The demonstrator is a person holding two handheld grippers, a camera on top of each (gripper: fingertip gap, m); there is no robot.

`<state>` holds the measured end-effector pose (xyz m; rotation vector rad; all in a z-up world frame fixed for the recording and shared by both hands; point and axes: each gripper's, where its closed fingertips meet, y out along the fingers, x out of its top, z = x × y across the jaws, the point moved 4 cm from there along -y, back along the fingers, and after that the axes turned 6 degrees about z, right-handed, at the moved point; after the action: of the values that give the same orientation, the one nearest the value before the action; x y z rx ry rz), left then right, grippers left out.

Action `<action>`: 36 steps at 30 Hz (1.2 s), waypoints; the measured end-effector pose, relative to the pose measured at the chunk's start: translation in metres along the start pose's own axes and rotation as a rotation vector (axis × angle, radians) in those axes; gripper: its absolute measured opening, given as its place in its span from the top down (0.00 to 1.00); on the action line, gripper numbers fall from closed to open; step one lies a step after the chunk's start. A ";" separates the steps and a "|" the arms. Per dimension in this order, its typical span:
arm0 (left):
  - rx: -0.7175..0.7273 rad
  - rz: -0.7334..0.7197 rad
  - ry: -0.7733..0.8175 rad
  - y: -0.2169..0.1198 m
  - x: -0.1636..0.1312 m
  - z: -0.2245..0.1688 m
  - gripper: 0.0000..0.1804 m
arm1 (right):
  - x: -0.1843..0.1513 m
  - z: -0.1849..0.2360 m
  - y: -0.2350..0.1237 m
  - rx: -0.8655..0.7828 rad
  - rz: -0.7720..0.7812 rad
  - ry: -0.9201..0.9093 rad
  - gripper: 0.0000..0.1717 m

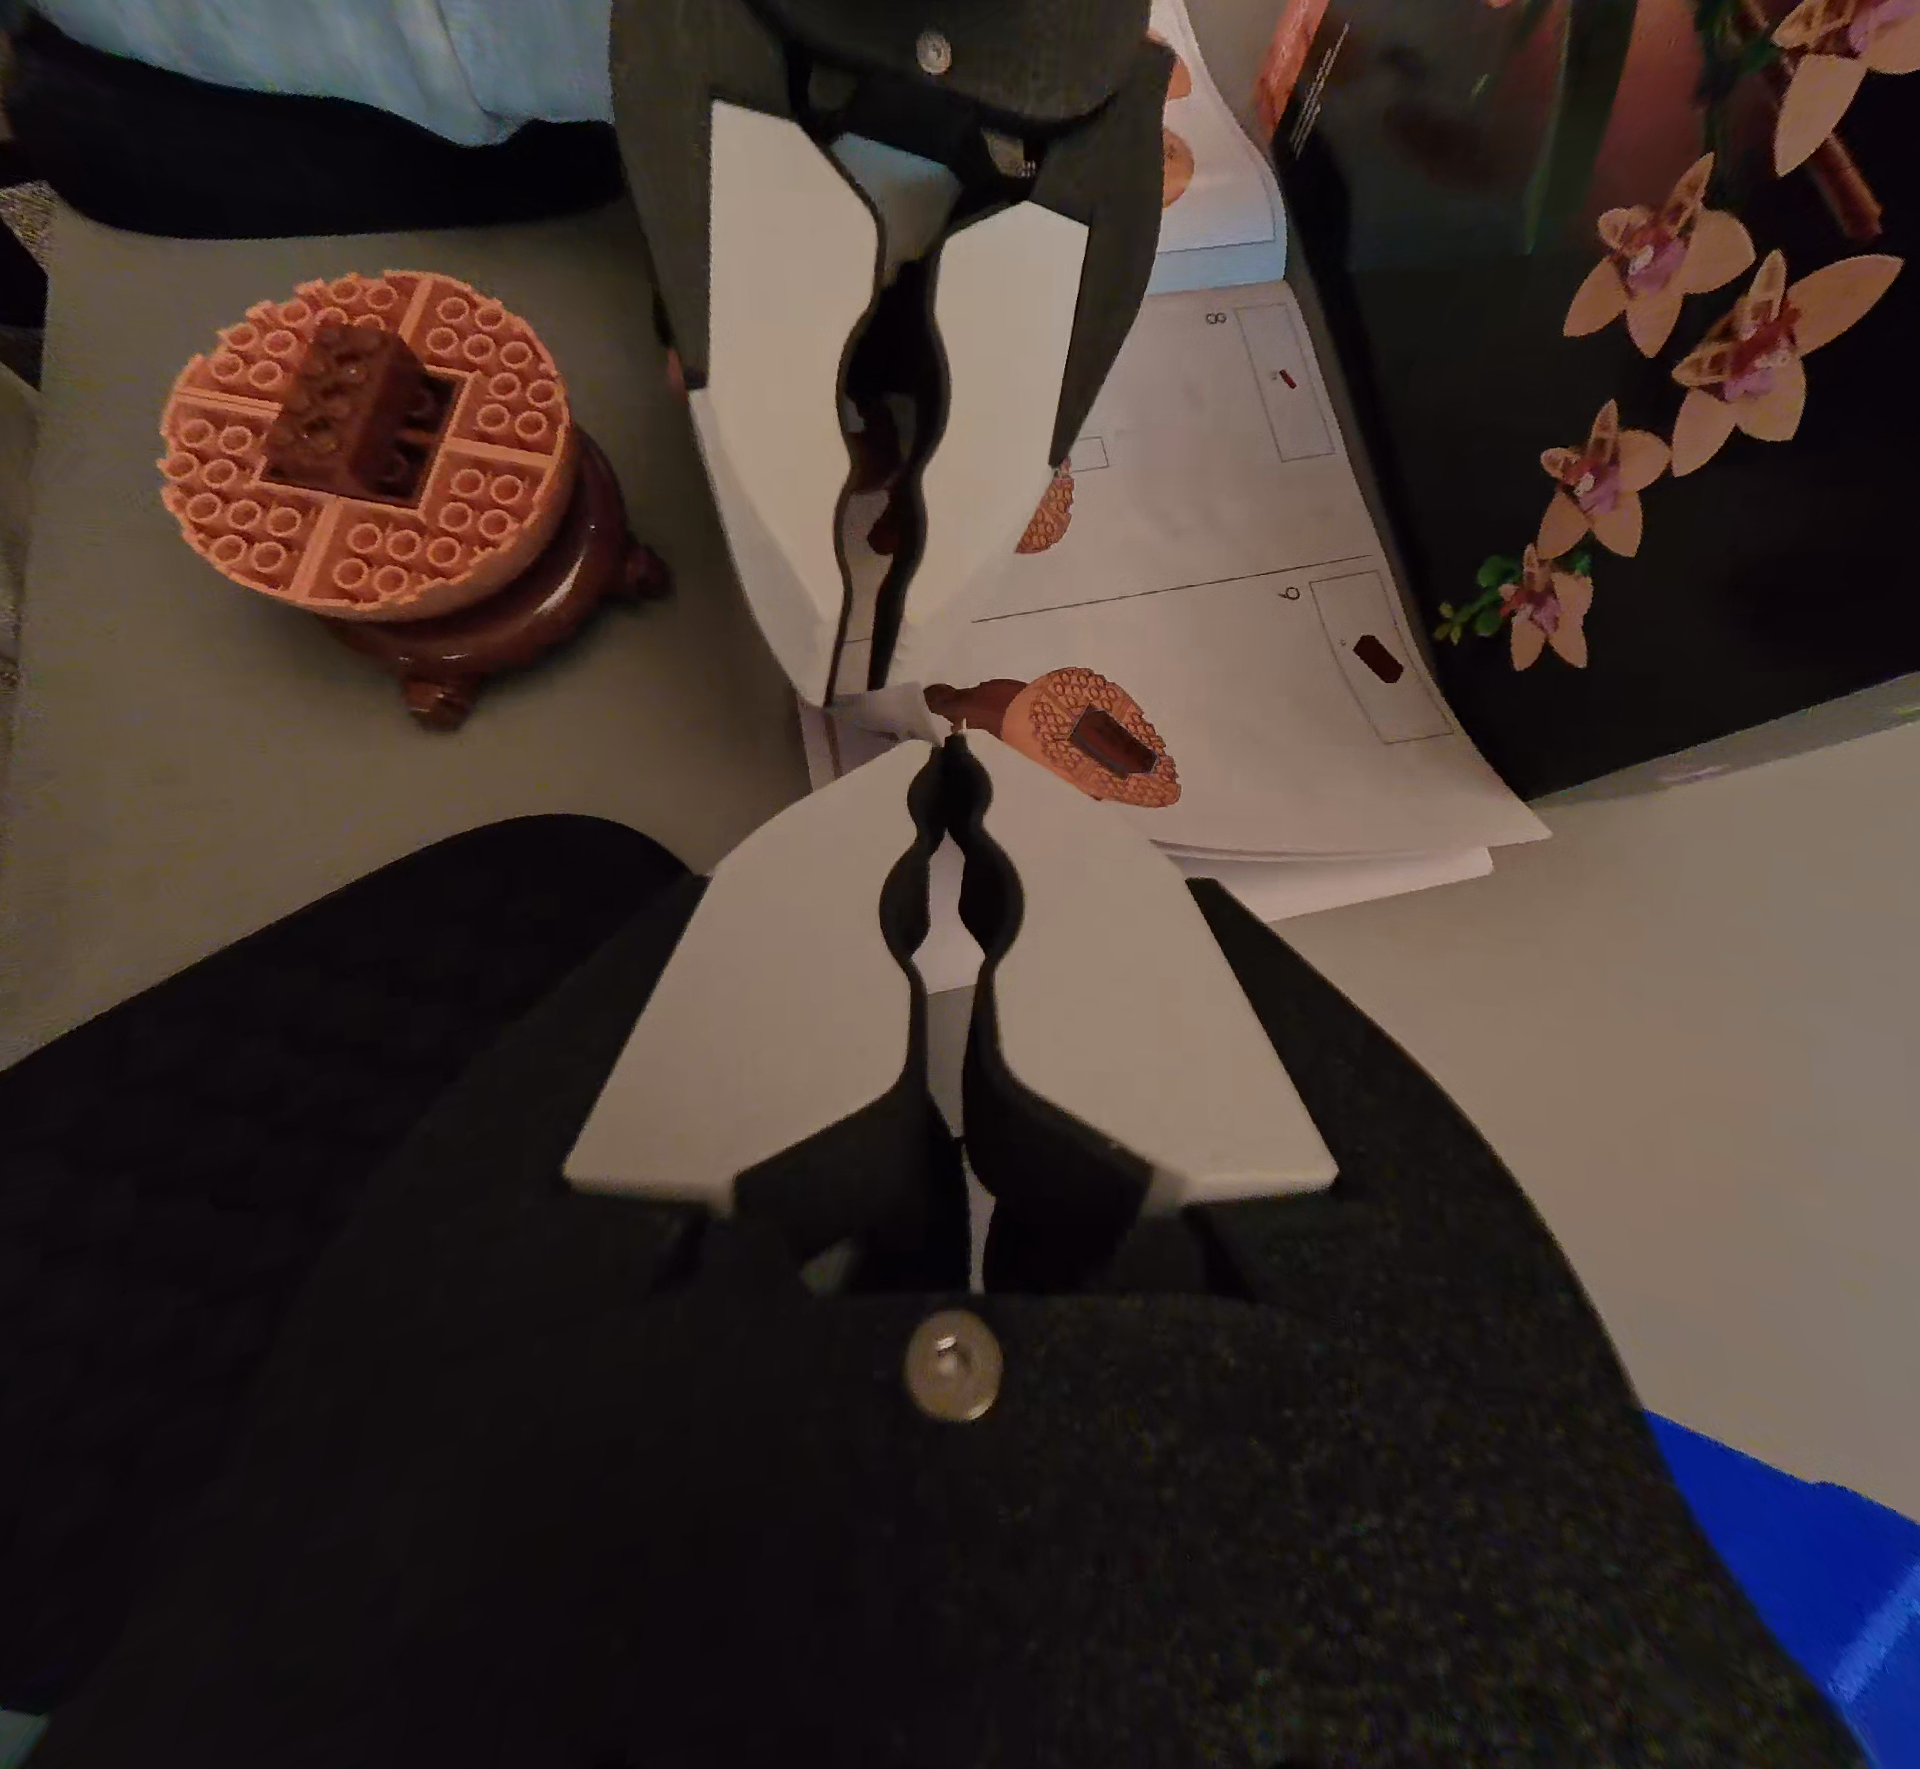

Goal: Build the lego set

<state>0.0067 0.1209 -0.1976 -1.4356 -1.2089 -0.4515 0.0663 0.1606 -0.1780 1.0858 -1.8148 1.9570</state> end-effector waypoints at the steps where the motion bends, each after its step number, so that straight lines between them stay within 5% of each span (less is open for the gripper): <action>1: -0.003 -0.005 -0.008 -0.001 0.000 0.001 0.96 | 0.000 0.000 0.000 0.005 -0.004 0.000 1.00; 36: 0.011 -0.040 0.057 0.004 -0.001 0.005 1.00 | 0.002 0.003 -0.003 0.016 -0.009 -0.017 1.00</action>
<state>0.0078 0.1254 -0.2020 -1.3822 -1.1945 -0.5095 0.0682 0.1580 -0.1748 1.1163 -1.8024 1.9671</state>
